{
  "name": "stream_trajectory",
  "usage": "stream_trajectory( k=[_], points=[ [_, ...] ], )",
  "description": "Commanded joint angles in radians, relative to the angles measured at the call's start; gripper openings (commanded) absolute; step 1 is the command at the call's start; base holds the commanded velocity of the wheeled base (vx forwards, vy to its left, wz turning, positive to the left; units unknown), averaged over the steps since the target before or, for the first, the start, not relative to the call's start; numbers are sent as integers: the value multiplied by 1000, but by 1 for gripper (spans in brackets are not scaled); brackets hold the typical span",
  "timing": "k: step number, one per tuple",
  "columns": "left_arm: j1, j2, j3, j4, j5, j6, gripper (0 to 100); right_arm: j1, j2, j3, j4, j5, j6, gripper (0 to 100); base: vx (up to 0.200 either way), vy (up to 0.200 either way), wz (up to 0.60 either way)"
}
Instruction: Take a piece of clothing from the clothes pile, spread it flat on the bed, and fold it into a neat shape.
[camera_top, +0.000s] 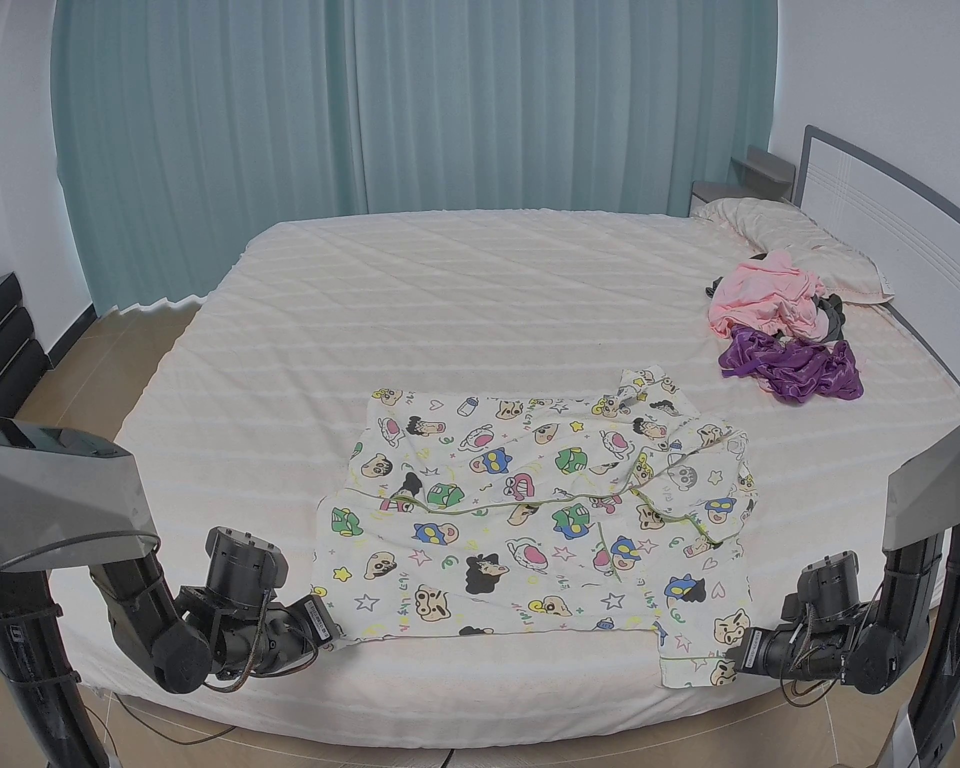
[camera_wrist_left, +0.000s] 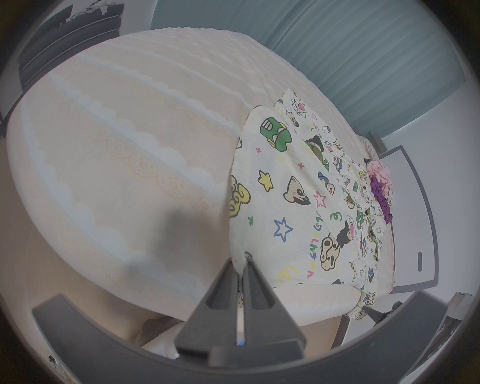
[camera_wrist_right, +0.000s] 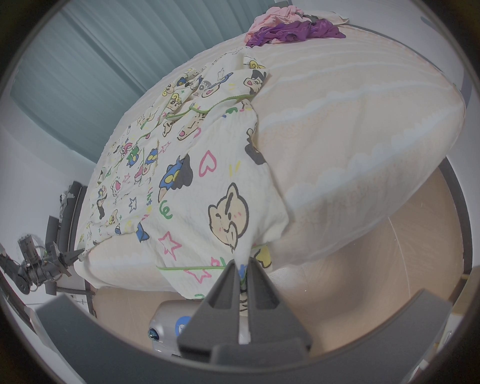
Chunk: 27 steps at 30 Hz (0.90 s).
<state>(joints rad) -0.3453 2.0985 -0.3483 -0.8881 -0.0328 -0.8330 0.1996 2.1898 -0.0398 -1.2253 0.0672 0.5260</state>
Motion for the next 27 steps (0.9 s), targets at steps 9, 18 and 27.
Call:
stream_trajectory(
  k=[9, 18, 27],
  points=[
    [-12, -25, 55, 1, 5, 8, 0, -49, -30, 40, 12, -9, -86, 0, 0, 0, 0],
    [-41, -28, 114, 8, 17, 37, 0, -49, -91, 40, 138, -27, -135, 0, 0, 0, 0],
    [-66, -23, 129, 8, 48, 49, 0, -51, -93, 40, 193, -30, -165, 0, 0, 0, 0]
  ],
)
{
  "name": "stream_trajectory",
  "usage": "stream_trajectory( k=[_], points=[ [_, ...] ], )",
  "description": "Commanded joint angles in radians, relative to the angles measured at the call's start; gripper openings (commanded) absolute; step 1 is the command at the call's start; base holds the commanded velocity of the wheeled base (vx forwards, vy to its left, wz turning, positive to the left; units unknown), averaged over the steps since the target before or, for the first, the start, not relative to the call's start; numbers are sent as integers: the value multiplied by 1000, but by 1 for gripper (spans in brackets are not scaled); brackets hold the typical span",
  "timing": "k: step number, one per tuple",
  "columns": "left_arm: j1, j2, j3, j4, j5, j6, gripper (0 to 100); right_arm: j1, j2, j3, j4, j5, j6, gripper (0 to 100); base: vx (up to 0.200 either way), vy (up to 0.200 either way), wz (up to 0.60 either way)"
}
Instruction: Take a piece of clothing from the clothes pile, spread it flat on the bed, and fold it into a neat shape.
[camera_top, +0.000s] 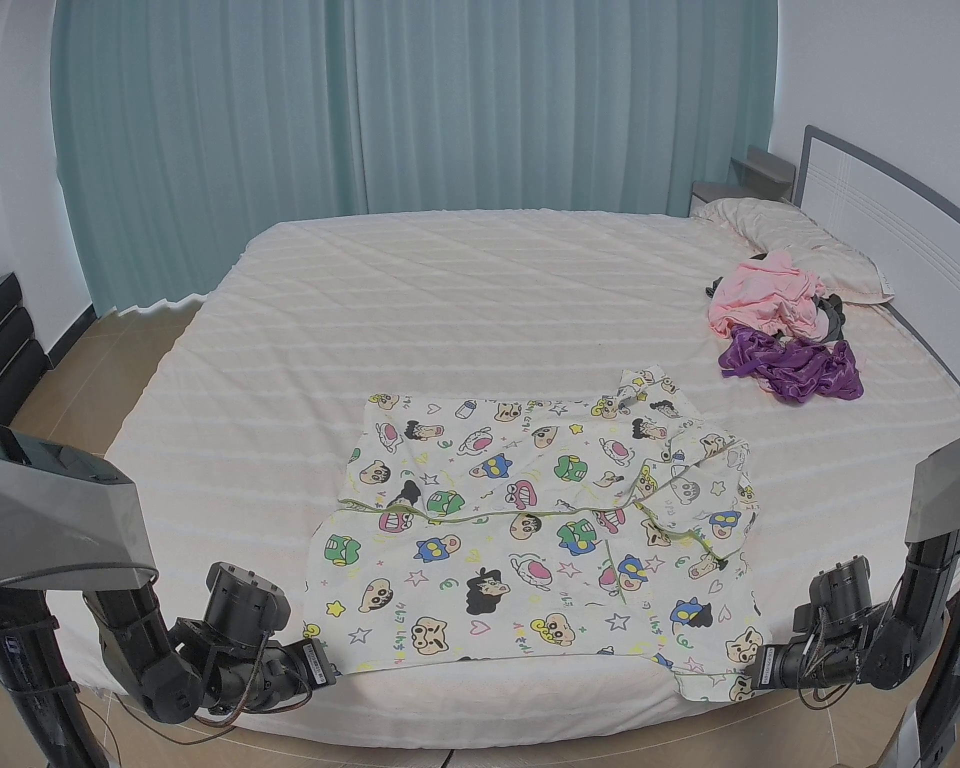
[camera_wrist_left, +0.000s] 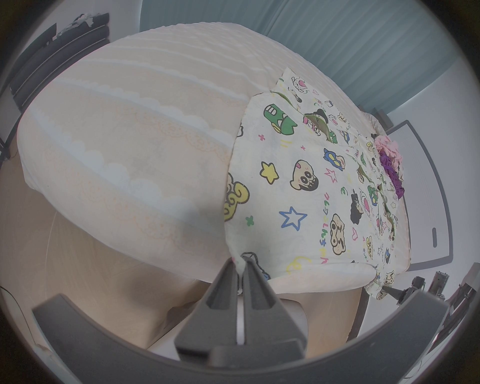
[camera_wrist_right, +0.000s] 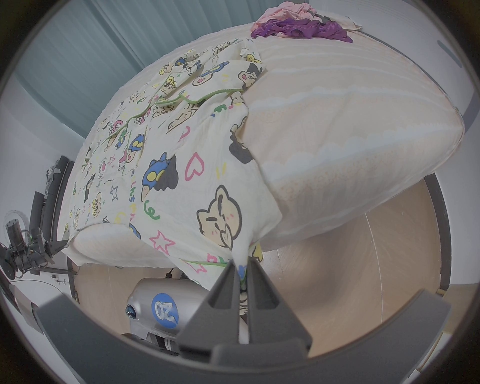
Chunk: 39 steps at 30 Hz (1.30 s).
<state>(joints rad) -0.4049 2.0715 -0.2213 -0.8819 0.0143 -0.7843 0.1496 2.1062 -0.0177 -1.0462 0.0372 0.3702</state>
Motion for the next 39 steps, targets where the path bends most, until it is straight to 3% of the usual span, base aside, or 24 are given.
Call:
stream_trajectory(
  k=[1, 7, 8, 9, 10, 19, 25, 29, 34, 39],
  points=[
    [-6, 4, 2, 1, 1, 0, 0, -1, -9, 18, 14, 0, -10, 0, 0, 0, 0],
    [-8, 6, 3, 0, 1, 0, 0, -2, -6, 18, 11, 0, -13, 0, 0, 0, 0],
    [-8, 6, 2, 0, 1, 0, 100, -2, -5, 18, 11, 0, -13, 0, 0, 0, 0],
    [-8, 2, 2, 0, 1, 0, 100, -2, -5, 18, 11, 0, -13, 0, 0, 0, 0],
    [-8, -1, 2, 0, 1, 0, 100, -2, -5, 18, 11, 0, -13, 100, 0, 0, 0],
    [40, -80, 2, -2, 1, 8, 100, -30, -20, 2, 5, 0, -10, 100, 0, 0, 0],
    [63, -123, 0, -6, -2, 102, 100, -67, -57, -15, -3, 0, -10, 100, 0, 0, 0],
    [64, -125, -21, -8, -4, 25, 100, -71, -66, -21, -2, 0, -10, 100, 0, 0, 0],
    [64, -128, -18, -9, -10, 26, 100, -71, -72, -21, 0, 0, -11, 100, 0, 0, 0],
    [64, -120, -20, -9, -10, 28, 100, -71, -94, -21, 0, -2, -11, 100, 200, 0, 0]
  ],
)
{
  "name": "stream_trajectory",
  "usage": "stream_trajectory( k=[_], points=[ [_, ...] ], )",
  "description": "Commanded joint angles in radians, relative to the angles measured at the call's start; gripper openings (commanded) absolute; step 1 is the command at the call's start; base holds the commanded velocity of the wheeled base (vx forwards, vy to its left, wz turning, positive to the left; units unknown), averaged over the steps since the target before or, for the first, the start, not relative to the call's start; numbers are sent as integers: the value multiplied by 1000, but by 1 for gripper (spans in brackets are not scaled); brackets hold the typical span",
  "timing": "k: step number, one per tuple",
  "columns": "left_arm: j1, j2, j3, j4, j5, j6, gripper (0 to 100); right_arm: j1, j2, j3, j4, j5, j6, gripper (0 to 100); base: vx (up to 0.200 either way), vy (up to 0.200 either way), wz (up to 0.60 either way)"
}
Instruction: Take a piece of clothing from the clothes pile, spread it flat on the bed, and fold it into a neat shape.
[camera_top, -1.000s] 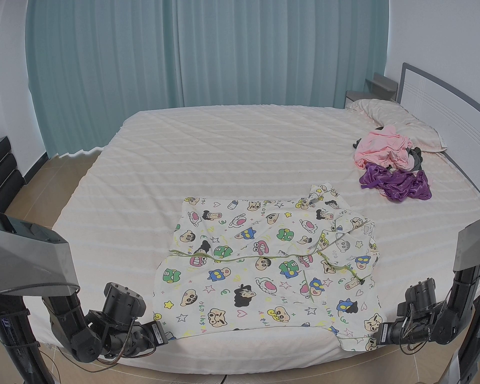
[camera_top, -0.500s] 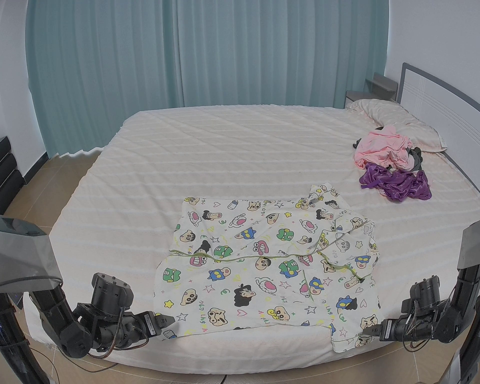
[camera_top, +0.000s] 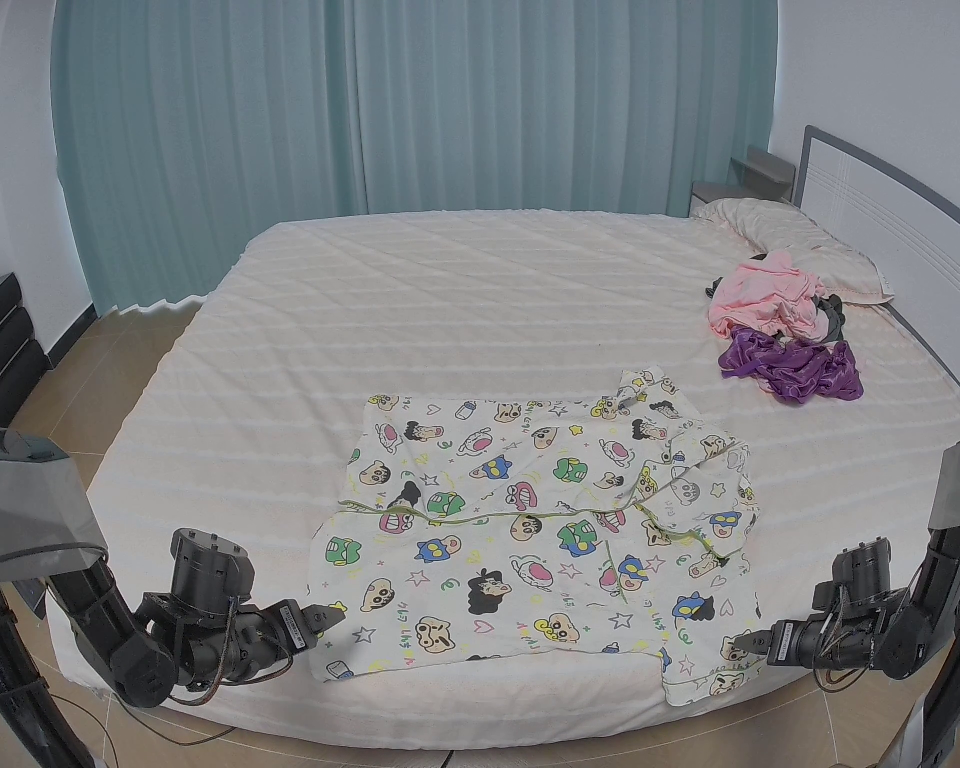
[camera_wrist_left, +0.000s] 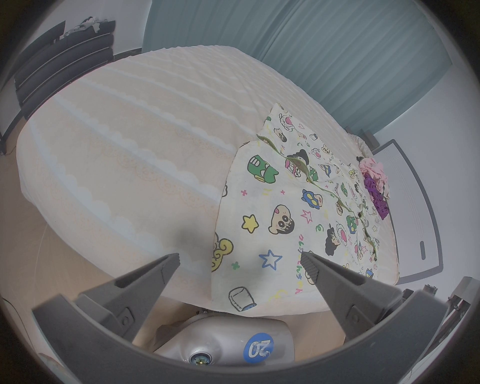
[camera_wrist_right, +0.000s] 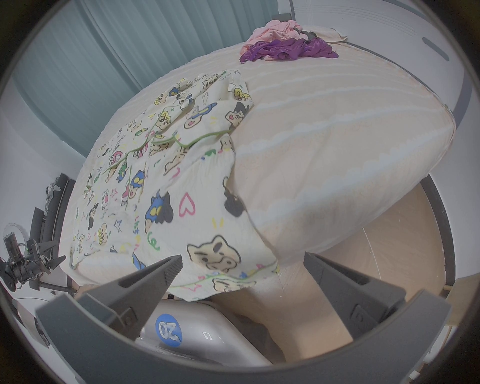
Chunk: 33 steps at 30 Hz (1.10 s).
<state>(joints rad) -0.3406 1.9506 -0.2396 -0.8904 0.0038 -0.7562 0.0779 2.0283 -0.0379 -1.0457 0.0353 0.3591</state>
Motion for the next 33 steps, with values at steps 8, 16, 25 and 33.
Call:
stream_trajectory(
  k=[8, 16, 25, 33],
  points=[
    [8, 5, -12, -1, 8, -6, 100, -1, -28, -4, -2, 0, 1, 100, 100, 0, 0],
    [6, 7, -14, 1, 10, -5, 100, -1, -28, -4, -2, 0, 1, 100, 0, 0, 0],
    [6, 10, -14, -1, 10, -5, 100, 0, -30, -2, -2, 0, 1, 100, 133, 0, 0],
    [6, 13, -15, -2, 10, -6, 100, 0, -30, -4, -2, 0, 1, 100, 0, 0, 0]
  ],
)
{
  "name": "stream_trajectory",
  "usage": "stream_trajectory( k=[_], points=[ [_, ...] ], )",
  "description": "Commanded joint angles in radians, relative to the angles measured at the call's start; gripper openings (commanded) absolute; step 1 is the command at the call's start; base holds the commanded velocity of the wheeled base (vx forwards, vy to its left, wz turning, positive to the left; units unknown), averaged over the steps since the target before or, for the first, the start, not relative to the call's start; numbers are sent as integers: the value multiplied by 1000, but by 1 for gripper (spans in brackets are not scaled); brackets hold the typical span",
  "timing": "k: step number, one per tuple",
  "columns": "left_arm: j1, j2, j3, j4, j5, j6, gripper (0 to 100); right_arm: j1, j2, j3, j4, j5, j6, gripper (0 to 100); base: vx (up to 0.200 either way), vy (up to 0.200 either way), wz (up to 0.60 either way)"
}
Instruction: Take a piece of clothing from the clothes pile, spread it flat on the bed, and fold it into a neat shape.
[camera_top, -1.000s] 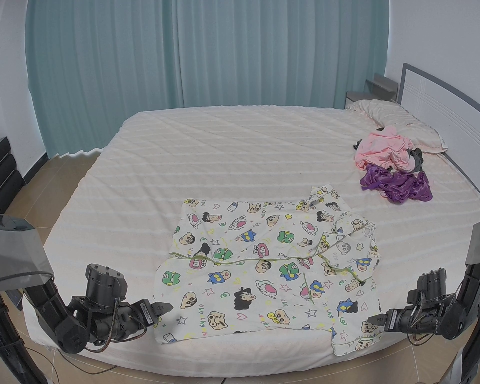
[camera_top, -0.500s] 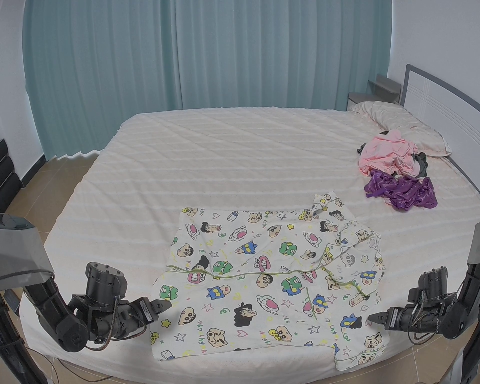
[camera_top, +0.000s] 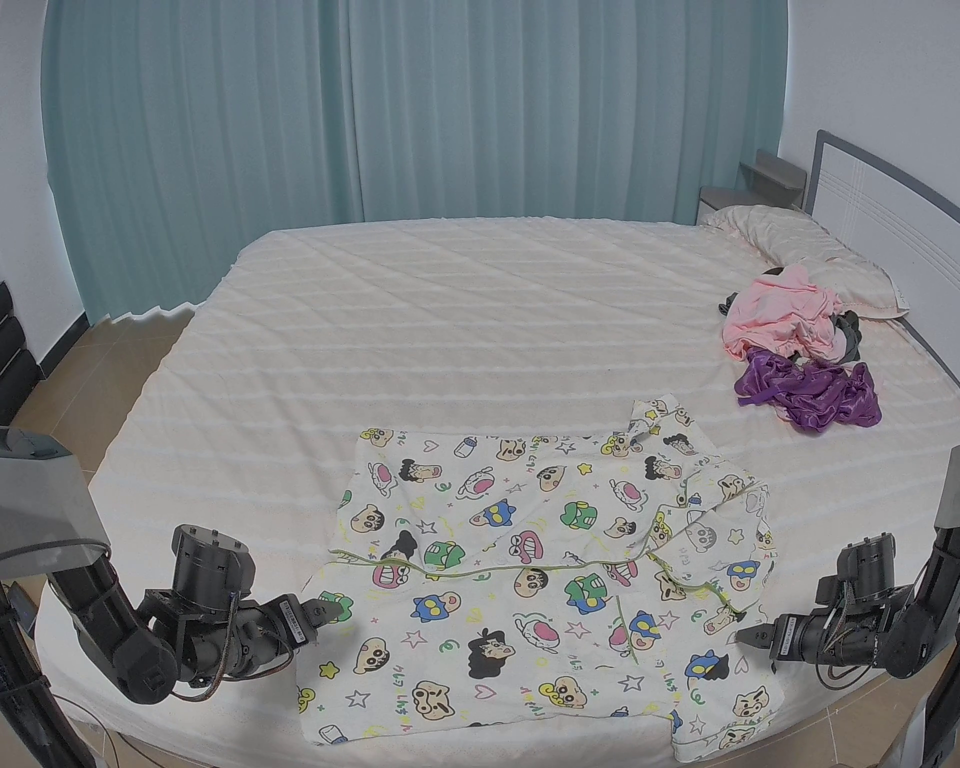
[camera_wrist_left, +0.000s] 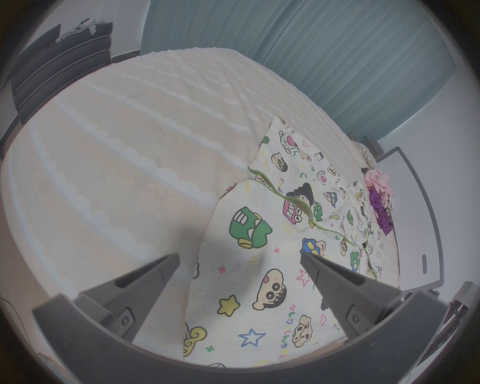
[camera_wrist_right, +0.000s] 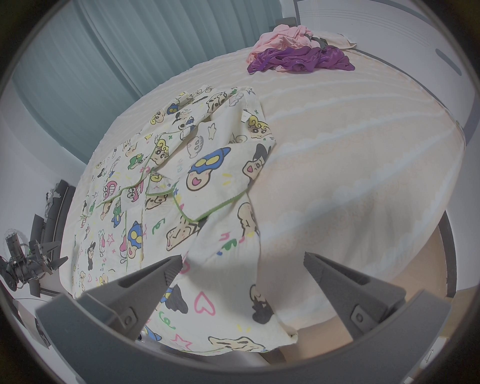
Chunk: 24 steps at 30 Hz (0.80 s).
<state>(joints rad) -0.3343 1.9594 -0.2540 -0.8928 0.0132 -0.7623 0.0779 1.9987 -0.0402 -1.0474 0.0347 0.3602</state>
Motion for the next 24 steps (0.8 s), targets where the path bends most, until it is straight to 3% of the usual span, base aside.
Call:
stream_trajectory(
  k=[1, 4, 13, 24],
  points=[
    [0, 6, -1, 0, 1, 0, 100, 0, 0, -1, 0, 1, -1, 100, 0, 0, 0],
    [-3, 6, -1, 0, -1, 0, 100, 0, 0, 0, 0, 1, 0, 100, 0, 0, 0],
    [-9, 9, 1, 0, 2, 1, 100, 0, 0, -1, 0, 1, 0, 100, 0, -200, 0],
    [14, -11, -24, -8, 33, 1, 100, 0, 0, -4, -2, 2, 0, 100, 0, 0, 0]
  ],
)
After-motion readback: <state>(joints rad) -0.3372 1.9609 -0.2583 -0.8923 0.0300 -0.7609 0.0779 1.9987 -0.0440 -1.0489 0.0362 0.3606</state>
